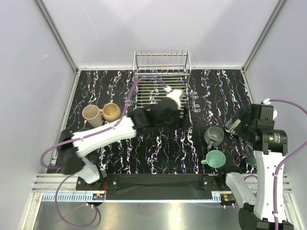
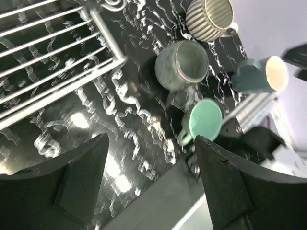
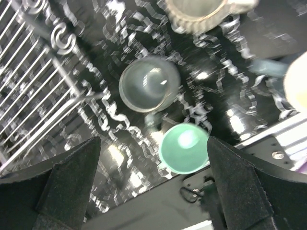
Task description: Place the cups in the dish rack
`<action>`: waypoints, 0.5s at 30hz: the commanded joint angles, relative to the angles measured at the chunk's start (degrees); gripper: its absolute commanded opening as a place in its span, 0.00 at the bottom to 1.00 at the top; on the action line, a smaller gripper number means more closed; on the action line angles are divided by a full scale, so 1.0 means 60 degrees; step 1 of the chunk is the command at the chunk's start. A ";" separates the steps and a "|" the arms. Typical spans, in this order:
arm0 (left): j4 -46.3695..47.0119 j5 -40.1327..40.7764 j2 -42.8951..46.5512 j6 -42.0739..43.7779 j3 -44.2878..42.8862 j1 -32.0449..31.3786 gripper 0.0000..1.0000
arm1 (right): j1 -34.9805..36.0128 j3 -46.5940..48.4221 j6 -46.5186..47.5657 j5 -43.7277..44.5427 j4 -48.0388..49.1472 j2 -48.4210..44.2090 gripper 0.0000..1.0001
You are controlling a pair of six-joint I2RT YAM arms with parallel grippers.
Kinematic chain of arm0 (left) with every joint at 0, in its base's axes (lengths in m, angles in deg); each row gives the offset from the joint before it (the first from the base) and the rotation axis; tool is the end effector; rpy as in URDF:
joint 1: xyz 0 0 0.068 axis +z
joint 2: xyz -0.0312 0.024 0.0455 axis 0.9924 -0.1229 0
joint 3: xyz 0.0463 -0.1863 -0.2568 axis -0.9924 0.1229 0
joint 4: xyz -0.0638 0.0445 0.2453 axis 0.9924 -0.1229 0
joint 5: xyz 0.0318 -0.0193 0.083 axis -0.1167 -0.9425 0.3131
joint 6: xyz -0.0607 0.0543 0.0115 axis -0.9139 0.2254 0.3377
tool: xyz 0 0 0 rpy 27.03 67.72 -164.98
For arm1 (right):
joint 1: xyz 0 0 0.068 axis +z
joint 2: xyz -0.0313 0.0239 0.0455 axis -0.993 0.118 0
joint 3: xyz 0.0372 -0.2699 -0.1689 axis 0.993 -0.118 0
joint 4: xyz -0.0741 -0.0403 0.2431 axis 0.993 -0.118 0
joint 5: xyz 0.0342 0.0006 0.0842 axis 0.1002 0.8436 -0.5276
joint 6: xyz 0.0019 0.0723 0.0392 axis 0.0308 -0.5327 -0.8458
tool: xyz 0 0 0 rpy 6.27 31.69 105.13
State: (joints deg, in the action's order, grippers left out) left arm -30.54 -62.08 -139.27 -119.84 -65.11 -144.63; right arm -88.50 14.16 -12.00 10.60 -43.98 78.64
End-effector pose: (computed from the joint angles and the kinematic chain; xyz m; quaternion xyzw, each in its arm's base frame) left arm 0.1765 -0.3091 0.3781 0.1456 0.8653 -0.3314 0.3468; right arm 0.0927 -0.0151 0.3756 0.3041 0.8892 0.0324 0.3404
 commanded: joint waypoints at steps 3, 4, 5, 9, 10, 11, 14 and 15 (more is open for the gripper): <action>-0.0365 0.1205 -0.2665 0.0417 -0.2995 -0.0571 0.72 | -0.0028 0.0813 0.0133 0.1822 -0.0257 0.0317 1.00; -0.0482 0.1525 -0.3452 0.0418 -0.3424 -0.0660 0.72 | -0.0028 0.0929 0.0132 0.1895 -0.0242 0.0346 1.00; -0.0671 0.1702 -0.3779 0.0389 -0.3805 -0.0719 0.72 | -0.0028 0.0974 0.0132 0.1969 -0.0242 0.0419 1.00; -0.0556 0.2040 -0.5068 0.0009 -0.5255 -0.0851 0.73 | -0.0043 0.1179 -0.0014 0.1882 -0.0227 0.0522 1.00; -0.0571 0.2055 -0.5550 -0.0021 -0.5506 -0.0851 0.73 | -0.0043 0.1252 -0.0014 0.1838 -0.0242 0.0537 1.00; -0.0745 0.2099 -0.5830 -0.0050 -0.5784 -0.0894 0.72 | -0.0043 0.1296 -0.0029 0.1852 -0.0286 0.0537 1.00; -0.0776 0.1895 -0.6722 -0.0080 -0.6723 -0.0910 0.72 | -0.0043 0.1341 -0.0014 0.1881 -0.0286 0.0391 1.00; -0.0790 0.1880 -0.6900 -0.0094 -0.7000 -0.0953 0.70 | -0.0043 0.1341 -0.0014 0.1881 -0.0301 0.0376 1.00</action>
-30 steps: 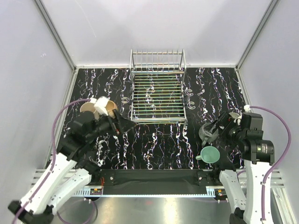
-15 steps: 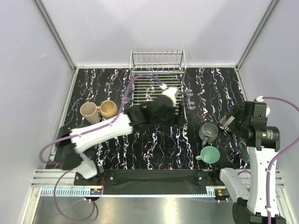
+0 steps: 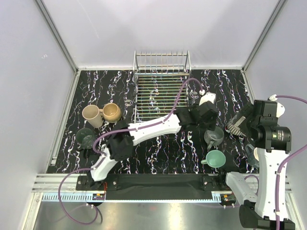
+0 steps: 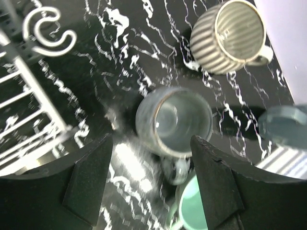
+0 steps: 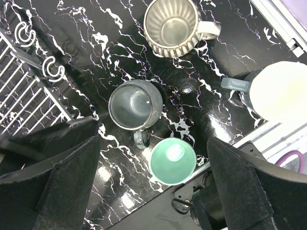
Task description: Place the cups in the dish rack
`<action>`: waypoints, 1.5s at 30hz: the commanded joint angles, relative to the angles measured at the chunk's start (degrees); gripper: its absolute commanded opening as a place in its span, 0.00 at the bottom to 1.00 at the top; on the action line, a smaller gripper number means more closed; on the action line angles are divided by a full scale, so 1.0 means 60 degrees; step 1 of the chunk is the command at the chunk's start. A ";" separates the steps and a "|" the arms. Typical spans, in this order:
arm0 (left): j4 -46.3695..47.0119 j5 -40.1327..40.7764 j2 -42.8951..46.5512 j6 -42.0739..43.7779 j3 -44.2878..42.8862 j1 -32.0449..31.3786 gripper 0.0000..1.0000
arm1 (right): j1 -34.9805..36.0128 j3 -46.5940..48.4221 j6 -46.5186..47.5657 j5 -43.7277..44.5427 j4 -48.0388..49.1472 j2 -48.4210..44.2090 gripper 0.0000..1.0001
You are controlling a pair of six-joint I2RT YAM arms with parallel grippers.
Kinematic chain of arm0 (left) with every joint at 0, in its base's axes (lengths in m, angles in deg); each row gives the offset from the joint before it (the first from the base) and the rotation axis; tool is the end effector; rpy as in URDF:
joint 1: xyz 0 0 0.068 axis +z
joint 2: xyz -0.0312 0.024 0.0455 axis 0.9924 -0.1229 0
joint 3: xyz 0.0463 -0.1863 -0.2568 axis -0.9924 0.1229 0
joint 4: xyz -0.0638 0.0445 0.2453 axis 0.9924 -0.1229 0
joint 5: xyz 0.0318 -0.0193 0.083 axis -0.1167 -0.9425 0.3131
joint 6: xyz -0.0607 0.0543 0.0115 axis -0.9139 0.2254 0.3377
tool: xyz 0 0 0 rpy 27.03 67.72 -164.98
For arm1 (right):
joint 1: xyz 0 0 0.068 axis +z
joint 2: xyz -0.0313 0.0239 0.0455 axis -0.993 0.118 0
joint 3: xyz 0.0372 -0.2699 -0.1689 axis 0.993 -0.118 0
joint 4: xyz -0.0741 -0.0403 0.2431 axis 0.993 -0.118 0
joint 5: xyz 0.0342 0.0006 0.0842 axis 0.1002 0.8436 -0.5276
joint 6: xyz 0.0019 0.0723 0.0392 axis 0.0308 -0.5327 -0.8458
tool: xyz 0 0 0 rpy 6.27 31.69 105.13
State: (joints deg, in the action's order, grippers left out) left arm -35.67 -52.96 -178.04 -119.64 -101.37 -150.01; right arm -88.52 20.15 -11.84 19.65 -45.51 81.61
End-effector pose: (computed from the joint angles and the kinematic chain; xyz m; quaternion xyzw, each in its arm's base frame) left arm 0.2310 -0.4949 0.3046 0.1646 0.8862 -0.2521 0.3522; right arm 0.0971 -0.0267 0.4008 0.3266 0.8706 -0.0377 0.3660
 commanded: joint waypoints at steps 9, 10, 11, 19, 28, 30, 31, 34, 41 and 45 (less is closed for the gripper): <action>-0.0037 0.0814 -0.1553 -0.0113 -0.1545 -0.0247 0.66 | -0.0039 0.0152 0.0107 -0.0007 0.0042 -0.0354 1.00; -0.0037 0.0858 -0.1655 -0.0127 -0.1531 -0.0262 0.66 | -0.0039 0.0167 0.0121 -0.0066 0.0028 -0.0369 1.00; 0.0050 0.0771 -0.1699 -0.0142 -0.1531 -0.0291 0.66 | -0.0039 0.0167 0.0121 -0.0081 0.0042 -0.0412 1.00; 0.0036 0.0610 -0.2124 -0.0215 -0.1516 -0.0380 0.59 | -0.0039 0.0109 0.0209 -0.0373 0.0056 -0.0632 1.00; 0.0241 0.0375 -0.2329 -0.0040 -0.1501 -0.0394 0.43 | -0.0039 0.0035 0.0253 -0.0593 0.0072 -0.0779 1.00; 0.0271 0.0288 -0.2359 0.0033 -0.1501 -0.0380 0.39 | -0.0039 0.0079 0.0268 -0.0608 0.0042 -0.0794 1.00; 0.0329 0.0258 -0.2373 0.0063 -0.1487 -0.0380 0.37 | -0.0039 0.0108 0.0268 -0.0637 0.0013 -0.0794 1.00; 0.0358 0.0185 -0.2403 0.0121 -0.1487 -0.0365 0.28 | -0.0039 0.0094 0.0253 -0.0740 0.0013 -0.0881 1.00; 0.0271 -0.0079 -0.2008 0.0311 -0.1472 -0.0248 0.00 | -0.0039 -0.0082 0.0414 -0.1091 0.0085 -0.0940 1.00; 0.0416 -0.0195 -0.0780 0.0342 -0.0961 -0.0087 0.00 | -0.0039 0.0019 0.0736 -0.1864 0.0174 -0.0911 1.00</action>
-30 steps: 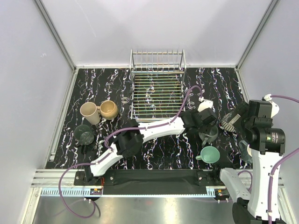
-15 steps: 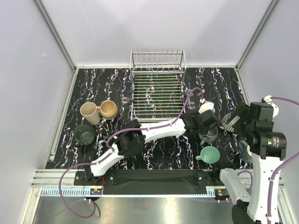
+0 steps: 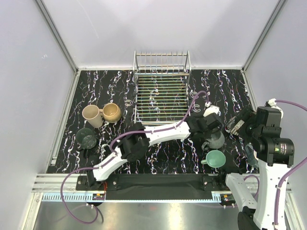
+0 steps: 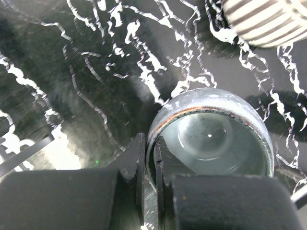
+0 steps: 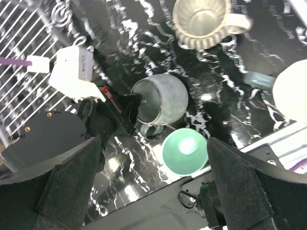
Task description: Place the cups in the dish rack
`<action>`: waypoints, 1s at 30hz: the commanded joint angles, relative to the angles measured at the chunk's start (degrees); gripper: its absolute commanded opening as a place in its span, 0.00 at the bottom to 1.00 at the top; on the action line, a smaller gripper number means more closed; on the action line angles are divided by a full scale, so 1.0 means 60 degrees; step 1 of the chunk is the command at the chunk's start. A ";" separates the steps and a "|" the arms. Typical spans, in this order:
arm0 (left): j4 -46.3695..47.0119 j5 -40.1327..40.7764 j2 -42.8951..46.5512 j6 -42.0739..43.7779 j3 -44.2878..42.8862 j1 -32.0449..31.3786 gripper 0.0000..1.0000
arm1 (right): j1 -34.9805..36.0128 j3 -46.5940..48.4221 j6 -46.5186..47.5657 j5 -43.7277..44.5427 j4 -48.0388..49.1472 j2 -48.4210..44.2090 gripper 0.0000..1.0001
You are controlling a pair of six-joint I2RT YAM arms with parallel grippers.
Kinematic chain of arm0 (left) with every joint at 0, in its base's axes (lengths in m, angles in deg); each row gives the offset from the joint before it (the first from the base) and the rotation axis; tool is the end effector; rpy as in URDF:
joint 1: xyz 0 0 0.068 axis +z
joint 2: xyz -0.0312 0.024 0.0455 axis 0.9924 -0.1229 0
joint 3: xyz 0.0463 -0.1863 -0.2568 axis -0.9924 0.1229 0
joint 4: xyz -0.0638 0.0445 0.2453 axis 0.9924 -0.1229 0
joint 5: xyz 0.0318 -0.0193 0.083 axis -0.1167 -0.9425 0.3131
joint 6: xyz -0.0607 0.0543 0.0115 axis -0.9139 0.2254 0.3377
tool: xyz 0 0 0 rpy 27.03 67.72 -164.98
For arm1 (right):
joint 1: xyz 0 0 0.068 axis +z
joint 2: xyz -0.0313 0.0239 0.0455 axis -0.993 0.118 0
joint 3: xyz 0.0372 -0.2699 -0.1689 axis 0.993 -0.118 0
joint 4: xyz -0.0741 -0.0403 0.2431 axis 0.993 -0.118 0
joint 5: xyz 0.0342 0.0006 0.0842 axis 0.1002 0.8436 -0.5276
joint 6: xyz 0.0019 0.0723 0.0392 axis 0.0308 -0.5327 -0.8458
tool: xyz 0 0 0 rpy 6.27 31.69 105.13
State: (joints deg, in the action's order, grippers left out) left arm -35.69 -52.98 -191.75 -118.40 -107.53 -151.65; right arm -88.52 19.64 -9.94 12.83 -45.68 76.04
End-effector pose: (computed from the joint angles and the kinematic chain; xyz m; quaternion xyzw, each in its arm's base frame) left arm 0.2330 -0.5431 0.2106 0.2020 0.9038 -0.2031 0.3178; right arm 0.0713 -0.0160 0.4032 0.2916 0.8711 0.0200 0.3946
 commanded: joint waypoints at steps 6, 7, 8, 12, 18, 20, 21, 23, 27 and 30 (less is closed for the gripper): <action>0.1006 -0.0704 0.4195 -0.0129 0.1647 0.0874 0.00 | -0.0039 0.0484 0.1195 -0.2470 0.0554 -0.0114 1.00; 0.1239 -0.0749 0.4638 -0.0202 0.2288 0.1107 0.00 | -0.0039 0.0543 0.1269 -0.2692 0.0598 -0.0114 1.00; 0.1372 -0.0822 0.5048 -0.0363 0.2657 0.1240 0.00 | -0.0039 0.0587 0.1443 -0.2926 0.0613 -0.0085 1.00; 0.2279 -0.1246 0.7420 -0.0803 0.4766 0.1855 0.00 | -0.0025 0.0457 0.1577 -0.5117 0.0934 0.0003 0.98; 0.3845 -0.1627 1.1796 -0.2017 0.8614 0.3157 0.00 | -0.0010 -0.1285 -0.0657 -0.9074 0.4119 -0.0258 0.93; 0.4140 -0.1628 1.2603 -0.2237 0.9308 0.3437 0.00 | 0.0019 -0.2073 -0.1462 -0.9708 0.5236 -0.0479 0.95; 0.4301 -0.1614 1.3060 -0.2355 0.9587 0.3584 0.00 | 0.0063 -0.2369 -0.1890 -1.0233 0.5851 -0.0625 0.95; 0.4507 -0.1541 1.4011 -0.2647 1.0247 0.3892 0.00 | 0.0441 -0.3172 -0.3117 -1.0661 0.7639 -0.0700 0.96; 0.4610 -0.1146 1.4939 -0.2942 1.0834 0.4039 0.00 | 0.2256 -0.3499 -0.3346 -0.9523 0.8421 -0.0058 0.96; 0.4755 -0.1013 1.5275 -0.3059 1.1127 0.4068 0.00 | 0.3951 -0.3441 -0.3053 -0.8427 0.8537 0.0951 0.94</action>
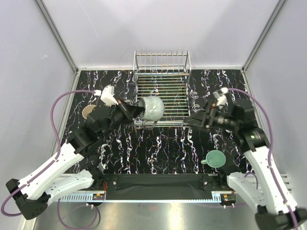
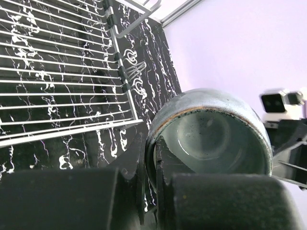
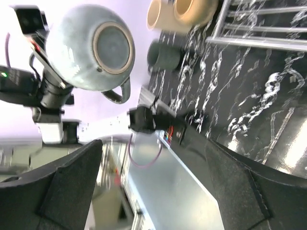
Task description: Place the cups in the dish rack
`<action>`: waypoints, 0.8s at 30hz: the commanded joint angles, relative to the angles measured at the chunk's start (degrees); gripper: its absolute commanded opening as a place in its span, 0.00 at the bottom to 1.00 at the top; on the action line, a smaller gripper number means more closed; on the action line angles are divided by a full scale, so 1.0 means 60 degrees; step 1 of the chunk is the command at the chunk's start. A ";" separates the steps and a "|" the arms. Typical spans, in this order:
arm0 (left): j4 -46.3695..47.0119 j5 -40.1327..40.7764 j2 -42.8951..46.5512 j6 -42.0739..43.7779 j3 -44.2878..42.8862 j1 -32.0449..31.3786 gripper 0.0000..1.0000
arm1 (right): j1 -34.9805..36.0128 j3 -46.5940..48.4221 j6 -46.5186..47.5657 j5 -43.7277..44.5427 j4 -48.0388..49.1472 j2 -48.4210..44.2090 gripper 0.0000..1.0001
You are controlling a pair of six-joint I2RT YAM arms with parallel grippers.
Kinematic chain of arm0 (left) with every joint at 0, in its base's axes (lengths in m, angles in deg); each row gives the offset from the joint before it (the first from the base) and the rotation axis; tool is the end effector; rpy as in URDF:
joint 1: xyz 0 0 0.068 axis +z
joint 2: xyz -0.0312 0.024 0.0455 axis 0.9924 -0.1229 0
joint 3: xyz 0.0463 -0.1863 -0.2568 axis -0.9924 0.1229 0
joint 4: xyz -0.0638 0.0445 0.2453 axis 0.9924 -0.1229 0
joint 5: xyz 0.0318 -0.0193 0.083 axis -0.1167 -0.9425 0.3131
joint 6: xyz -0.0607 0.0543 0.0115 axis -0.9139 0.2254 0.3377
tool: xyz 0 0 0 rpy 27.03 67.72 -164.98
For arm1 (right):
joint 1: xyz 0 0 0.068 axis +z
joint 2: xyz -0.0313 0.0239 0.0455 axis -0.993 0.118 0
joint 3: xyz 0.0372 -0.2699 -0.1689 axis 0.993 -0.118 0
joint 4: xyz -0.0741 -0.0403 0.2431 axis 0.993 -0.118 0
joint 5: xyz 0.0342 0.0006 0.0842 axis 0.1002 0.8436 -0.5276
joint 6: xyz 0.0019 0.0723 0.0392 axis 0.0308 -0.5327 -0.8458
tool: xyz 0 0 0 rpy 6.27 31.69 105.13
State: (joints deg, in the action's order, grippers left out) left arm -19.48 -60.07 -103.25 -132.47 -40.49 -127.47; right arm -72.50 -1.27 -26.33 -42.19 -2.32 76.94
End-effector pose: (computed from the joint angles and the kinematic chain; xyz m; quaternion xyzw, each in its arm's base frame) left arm 0.1420 -0.1239 0.4004 -0.0963 0.7620 -0.4324 0.4723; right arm 0.1248 0.0774 0.3830 0.0091 0.7927 0.5340 0.2941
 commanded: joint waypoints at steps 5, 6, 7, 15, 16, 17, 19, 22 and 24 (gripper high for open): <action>0.2449 0.0416 0.1097 -0.1357 0.0774 0.0113 0.00 | 0.2548 -0.0843 -0.1108 0.1803 0.3502 0.0748 0.95; 0.2725 0.0547 0.1229 -0.1503 0.0949 0.0113 0.00 | 0.2694 -0.1095 -0.1372 0.1628 0.4088 0.0762 0.95; 0.2829 0.0650 0.1477 -0.1838 0.1270 0.0127 0.00 | 0.2971 -0.1315 -0.1708 0.1626 0.5065 0.0791 0.95; 0.3942 0.0944 0.2123 -0.3773 0.2794 0.0127 0.00 | 0.4774 -0.2357 -0.2063 0.2869 0.8076 0.1434 0.91; 0.4030 0.0944 0.2153 -0.3978 0.2927 0.0127 0.00 | 0.4921 -0.2386 -0.2164 0.2929 0.8644 0.1596 0.89; 0.4176 0.0929 0.2167 -0.4270 0.3030 0.0127 0.00 | 0.5212 -0.2401 -0.2238 0.2973 0.8925 0.1786 0.87; 0.4324 0.0885 0.2197 -0.4492 0.3235 0.0127 0.00 | 0.5507 -0.2299 -0.2254 0.3192 0.9322 0.2357 0.81; 0.4544 0.0768 0.2241 -0.4858 0.3426 0.0127 0.00 | 0.5976 -0.2065 -0.1947 0.3559 0.9382 0.2856 0.78; 0.4631 0.0710 0.2299 -0.5034 0.3485 0.0127 0.00 | 0.6108 -0.2079 -0.1916 0.3749 0.9498 0.3032 0.75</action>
State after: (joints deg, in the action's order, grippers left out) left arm -6.34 -56.53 -91.86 -156.86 -18.46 -126.95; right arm -37.38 -15.46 -38.66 -23.76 48.04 94.31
